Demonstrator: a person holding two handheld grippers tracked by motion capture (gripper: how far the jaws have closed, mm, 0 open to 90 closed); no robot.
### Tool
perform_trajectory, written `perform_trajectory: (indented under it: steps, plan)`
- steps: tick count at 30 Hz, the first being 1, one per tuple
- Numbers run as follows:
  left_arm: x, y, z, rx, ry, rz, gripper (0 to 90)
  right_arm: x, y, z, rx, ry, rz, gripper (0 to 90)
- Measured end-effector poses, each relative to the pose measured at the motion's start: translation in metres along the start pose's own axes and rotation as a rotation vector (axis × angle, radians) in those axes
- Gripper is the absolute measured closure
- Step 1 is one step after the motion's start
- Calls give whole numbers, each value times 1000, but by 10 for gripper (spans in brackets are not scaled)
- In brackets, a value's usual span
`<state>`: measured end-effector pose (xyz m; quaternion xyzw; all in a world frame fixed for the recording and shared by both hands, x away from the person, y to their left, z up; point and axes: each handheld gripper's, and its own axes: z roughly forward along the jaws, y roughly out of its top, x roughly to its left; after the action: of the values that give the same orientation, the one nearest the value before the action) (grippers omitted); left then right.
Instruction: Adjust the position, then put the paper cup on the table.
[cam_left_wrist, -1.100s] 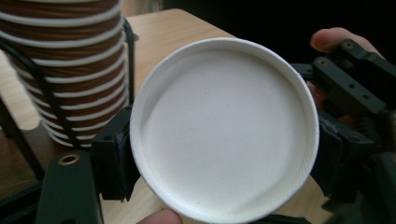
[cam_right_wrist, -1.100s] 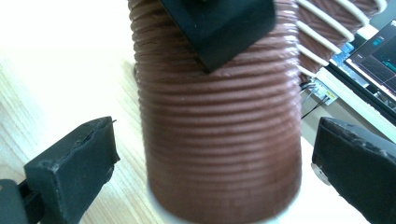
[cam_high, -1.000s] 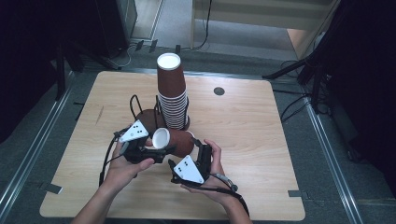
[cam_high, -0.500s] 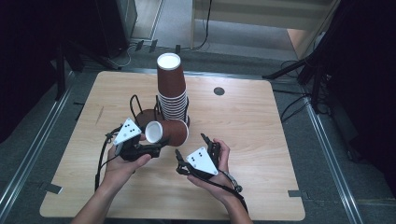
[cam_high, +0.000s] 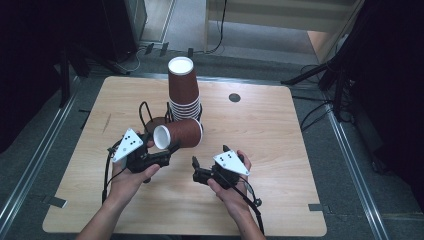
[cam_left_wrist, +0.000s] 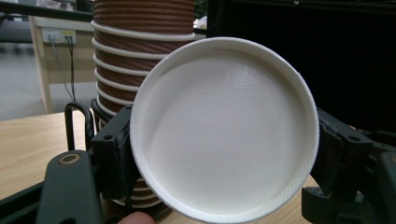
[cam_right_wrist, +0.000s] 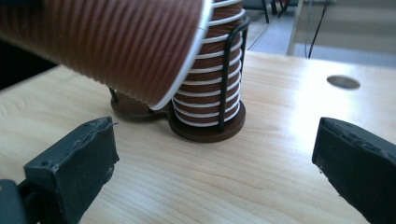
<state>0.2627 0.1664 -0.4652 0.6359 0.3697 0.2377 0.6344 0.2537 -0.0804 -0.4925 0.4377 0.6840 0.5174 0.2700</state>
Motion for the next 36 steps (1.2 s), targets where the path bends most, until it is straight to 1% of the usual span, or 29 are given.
perform_trajectory:
  steps: [2, 4, 5, 6, 8, 9, 11, 13, 17, 18, 22, 25, 26, 27, 29, 30, 31, 33, 34, 36]
  plan:
    - [-1, -1, 1, -8, -5, 2, 233, -3, 1, -1, -5, 6, 59, 0]
    - [-1, -2, 2, -18, -8, 10, 233, -5, 1, -3, -18, -2, 120, 0]
    - [-2, -3, 3, -21, -11, 13, 234, -6, 2, -3, -24, 7, 137, 0]
    - [-2, -4, 4, -25, -13, 12, 234, -6, 2, -4, -28, 5, 153, 0]
    - [-3, -6, 5, -30, -21, 12, 234, -6, 4, -5, -31, -11, 180, 0]
    - [-3, -6, 6, -29, -22, 8, 234, -6, 5, -6, -33, -13, 207, 0]
    - [-3, -8, 8, -31, -24, 1, 234, -6, 6, -7, -30, 6, 264, 0]
    - [-5, -9, 10, -40, -25, -3, 234, -5, 7, -10, -29, 18, 300, 0]
    - [-9, -11, 11, -46, -30, 4, 234, -5, 9, -13, -45, 51, 371, 0]
    - [-9, -12, 11, -49, -31, 2, 234, -5, 10, -14, -46, 57, 411, 0]
    - [-12, -14, 13, -57, -39, 3, 234, -5, 12, -16, -45, 62, 507, 0]
    - [-13, -15, 14, -59, -42, 0, 234, -4, 12, -16, -43, 67, 563, 0]
    - [-13, -15, 15, -59, -43, -4, 234, -5, 13, -16, -42, 74, 596, 0]
    - [-13, -15, 15, -61, -44, -7, 234, -5, 13, -16, -39, 77, 617, 0]
    - [-14, -16, 16, -69, -46, -9, 234, -7, 15, -16, -35, 89, 686, 0]
    - [-16, -16, 17, -67, -51, -9, 234, -8, 16, -15, -30, 96, 735, 0]
    - [-16, -17, 17, -66, -52, -3, 235, -11, 17, -15, -25, 98, 801, 0]
    - [-19, -18, 19, -65, -57, 5, 234, -13, 16, -15, -32, 110, 888, 0]
    - [-19, -18, 19, -63, -60, 7, 235, -12, 16, -15, -27, 107, 934, 0]
    - [-20, -19, 19, -63, -64, 13, 235, -11, 16, -14, -25, 111, 978, 0]
